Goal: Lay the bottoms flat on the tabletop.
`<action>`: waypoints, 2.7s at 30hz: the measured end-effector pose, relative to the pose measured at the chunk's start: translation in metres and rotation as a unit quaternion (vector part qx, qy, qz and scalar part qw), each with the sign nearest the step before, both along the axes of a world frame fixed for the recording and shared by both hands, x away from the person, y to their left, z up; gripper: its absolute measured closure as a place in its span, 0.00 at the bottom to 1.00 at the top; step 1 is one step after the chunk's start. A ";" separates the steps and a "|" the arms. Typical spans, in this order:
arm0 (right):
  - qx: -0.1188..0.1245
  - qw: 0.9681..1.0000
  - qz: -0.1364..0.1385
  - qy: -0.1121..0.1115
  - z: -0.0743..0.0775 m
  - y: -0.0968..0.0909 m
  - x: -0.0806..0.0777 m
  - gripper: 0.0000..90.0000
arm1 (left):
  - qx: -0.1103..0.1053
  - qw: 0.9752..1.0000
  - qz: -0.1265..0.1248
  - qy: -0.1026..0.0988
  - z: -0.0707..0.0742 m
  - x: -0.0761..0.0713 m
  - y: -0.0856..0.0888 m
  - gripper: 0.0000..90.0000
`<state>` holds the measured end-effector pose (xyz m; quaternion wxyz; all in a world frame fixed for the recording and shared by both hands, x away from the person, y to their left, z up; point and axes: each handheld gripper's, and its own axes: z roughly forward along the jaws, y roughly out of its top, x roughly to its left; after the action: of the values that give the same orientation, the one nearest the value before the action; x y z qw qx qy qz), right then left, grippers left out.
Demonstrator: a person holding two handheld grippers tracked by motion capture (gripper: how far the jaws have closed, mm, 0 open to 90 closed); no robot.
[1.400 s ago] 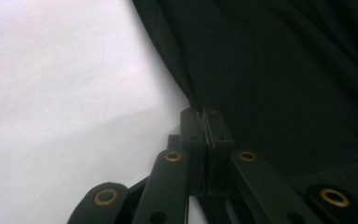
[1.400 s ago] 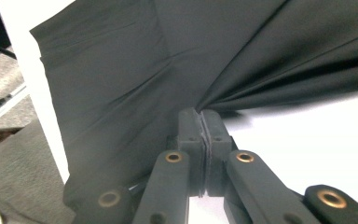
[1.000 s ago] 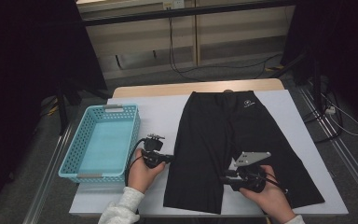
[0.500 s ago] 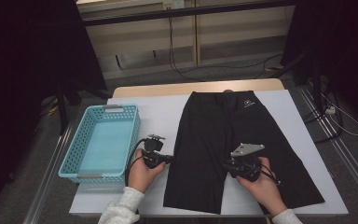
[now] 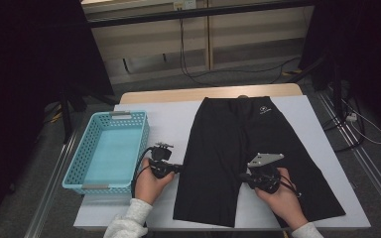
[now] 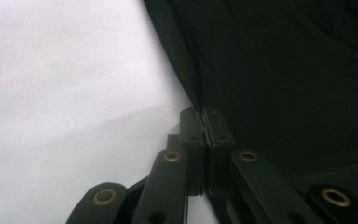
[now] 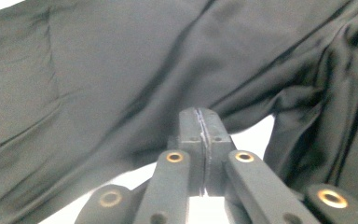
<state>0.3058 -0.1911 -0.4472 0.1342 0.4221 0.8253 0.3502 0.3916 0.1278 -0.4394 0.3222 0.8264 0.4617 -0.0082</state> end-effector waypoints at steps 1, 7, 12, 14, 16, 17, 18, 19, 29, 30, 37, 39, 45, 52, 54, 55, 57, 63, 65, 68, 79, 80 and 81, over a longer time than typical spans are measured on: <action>-0.001 1.000 0.000 -0.007 0.001 0.000 0.000 0.95 | 0.002 1.000 0.000 0.000 0.000 -0.001 0.000 0.95; -0.016 0.998 0.002 -0.062 0.009 0.003 0.000 0.83 | 0.011 1.000 -0.002 -0.021 0.002 -0.011 0.004 0.76; -0.014 0.998 -0.010 -0.061 0.006 0.001 0.001 0.68 | 0.013 0.999 -0.006 -0.032 0.001 -0.024 0.007 0.70; -0.010 0.998 -0.013 -0.061 0.005 0.000 0.001 0.66 | 0.005 1.000 -0.016 -0.024 0.001 -0.028 0.007 0.69; -0.008 0.998 -0.017 -0.065 0.006 -0.001 0.001 0.64 | 0.010 0.999 -0.018 -0.038 0.000 -0.032 0.005 0.68; -0.008 0.998 -0.017 -0.065 0.006 -0.001 0.001 0.63 | 0.012 0.999 -0.026 -0.041 0.000 -0.034 0.003 0.68; -0.007 0.998 -0.018 -0.065 0.005 0.000 0.001 0.62 | 0.014 0.999 -0.030 -0.038 0.001 -0.036 0.001 0.69; -0.007 0.998 -0.020 -0.066 0.005 0.000 0.001 0.60 | 0.017 0.999 -0.030 -0.036 0.000 -0.037 0.000 0.75; -0.005 0.997 -0.031 -0.069 0.004 0.000 0.000 0.43 | 0.011 1.000 -0.020 -0.009 0.002 -0.034 0.009 1.00; -0.004 0.997 -0.033 -0.068 0.004 -0.001 0.000 0.42 | 0.009 1.000 -0.018 -0.008 0.002 -0.033 0.011 1.00; 0.003 0.998 -0.028 -0.062 0.002 -0.003 -0.001 0.40 | 0.008 1.000 -0.013 -0.001 0.001 -0.033 0.015 0.98; 0.003 0.998 -0.026 -0.061 0.002 -0.002 -0.002 0.39 | -0.003 1.000 -0.011 -0.004 0.000 -0.033 0.015 0.90; 0.006 0.998 -0.026 -0.059 0.002 -0.002 -0.002 0.38 | 0.005 1.000 -0.021 -0.023 0.002 -0.037 0.015 0.69; 0.009 0.997 -0.027 -0.065 0.004 -0.001 -0.002 0.36 | 0.022 0.995 -0.044 -0.084 0.007 -0.044 0.012 0.45; 0.009 0.997 -0.028 -0.065 0.004 -0.001 -0.002 0.36 | 0.036 0.992 -0.049 -0.107 0.004 -0.047 0.011 0.43; 0.009 0.997 -0.028 -0.065 0.004 -0.001 -0.002 0.36 | 0.041 0.992 -0.050 -0.111 0.003 -0.048 0.011 0.41; 0.011 0.997 -0.026 -0.065 0.004 0.000 -0.002 0.36 | 0.049 0.990 -0.055 -0.124 -0.002 -0.049 0.012 0.40; 0.012 0.997 -0.023 -0.067 0.005 0.003 0.001 0.35 | 0.065 0.985 -0.066 -0.145 -0.008 -0.054 0.008 0.38; 0.014 0.998 -0.020 -0.065 0.004 0.005 0.002 0.35 | 0.062 0.985 -0.071 -0.145 -0.009 -0.057 0.007 0.38; 0.015 0.998 -0.015 -0.064 0.004 0.008 0.003 0.34 | 0.058 0.986 -0.065 -0.145 -0.009 -0.061 0.003 0.41; 0.016 0.998 -0.007 -0.062 0.003 0.017 0.008 0.32 | 0.053 0.990 -0.040 -0.124 -0.005 -0.067 0.000 0.61; 0.016 0.998 -0.006 -0.063 0.003 0.018 0.008 0.32 | 0.051 0.991 -0.037 -0.121 -0.005 -0.067 0.000 0.62; 0.016 0.998 -0.005 -0.062 0.003 0.019 0.009 0.32 | 0.049 0.991 -0.033 -0.116 -0.005 -0.067 0.000 0.64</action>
<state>0.3144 -0.1719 -0.4442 0.1806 0.4061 0.8074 0.3880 0.3244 0.1279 -0.4443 0.3320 0.8516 0.3932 0.0998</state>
